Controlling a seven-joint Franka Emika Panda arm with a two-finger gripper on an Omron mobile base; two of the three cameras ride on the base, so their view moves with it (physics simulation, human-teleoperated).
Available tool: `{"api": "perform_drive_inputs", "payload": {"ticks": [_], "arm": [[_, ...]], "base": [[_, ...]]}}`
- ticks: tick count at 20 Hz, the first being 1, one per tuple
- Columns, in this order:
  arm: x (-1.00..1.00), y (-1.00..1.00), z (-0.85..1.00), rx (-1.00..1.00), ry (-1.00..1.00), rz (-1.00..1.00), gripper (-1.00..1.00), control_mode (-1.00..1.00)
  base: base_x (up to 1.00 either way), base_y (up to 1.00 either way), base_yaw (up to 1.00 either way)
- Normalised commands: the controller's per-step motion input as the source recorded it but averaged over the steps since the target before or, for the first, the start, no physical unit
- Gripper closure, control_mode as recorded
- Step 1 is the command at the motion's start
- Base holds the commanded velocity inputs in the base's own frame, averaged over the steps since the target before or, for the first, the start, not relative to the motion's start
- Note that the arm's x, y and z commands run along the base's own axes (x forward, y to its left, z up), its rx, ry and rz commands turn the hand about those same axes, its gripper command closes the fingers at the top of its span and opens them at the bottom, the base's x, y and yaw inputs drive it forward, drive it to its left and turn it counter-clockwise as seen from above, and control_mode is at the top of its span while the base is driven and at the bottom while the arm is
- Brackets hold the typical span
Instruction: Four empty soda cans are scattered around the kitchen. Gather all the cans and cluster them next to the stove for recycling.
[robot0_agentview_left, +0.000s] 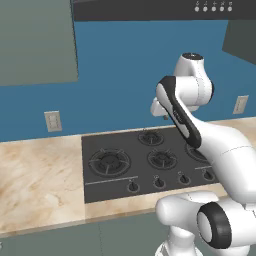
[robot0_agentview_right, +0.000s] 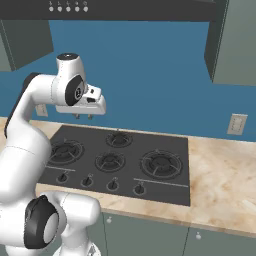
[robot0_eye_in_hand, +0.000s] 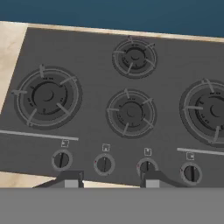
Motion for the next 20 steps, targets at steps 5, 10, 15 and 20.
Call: {"api": "perform_drive_inputs", "payload": {"ticks": [5, 10, 15, 20], "arm": [[0.0, 0.0, 0.0, 0.0, 0.0, 0.0, -1.0, 1.0], [0.0, 0.0, 0.0, 0.0, 0.0, 0.0, -1.0, 1.0], [0.0, 0.0, 0.0, 0.0, 0.0, 0.0, -1.0, 1.0], [0.0, 0.0, 0.0, 0.0, 0.0, 0.0, -1.0, 1.0]], "base": [[0.0, 0.0, 0.0], [-0.02, 0.0, 0.0], [-0.42, -0.04, -0.05], [-0.59, -0.01, -0.03]]}}
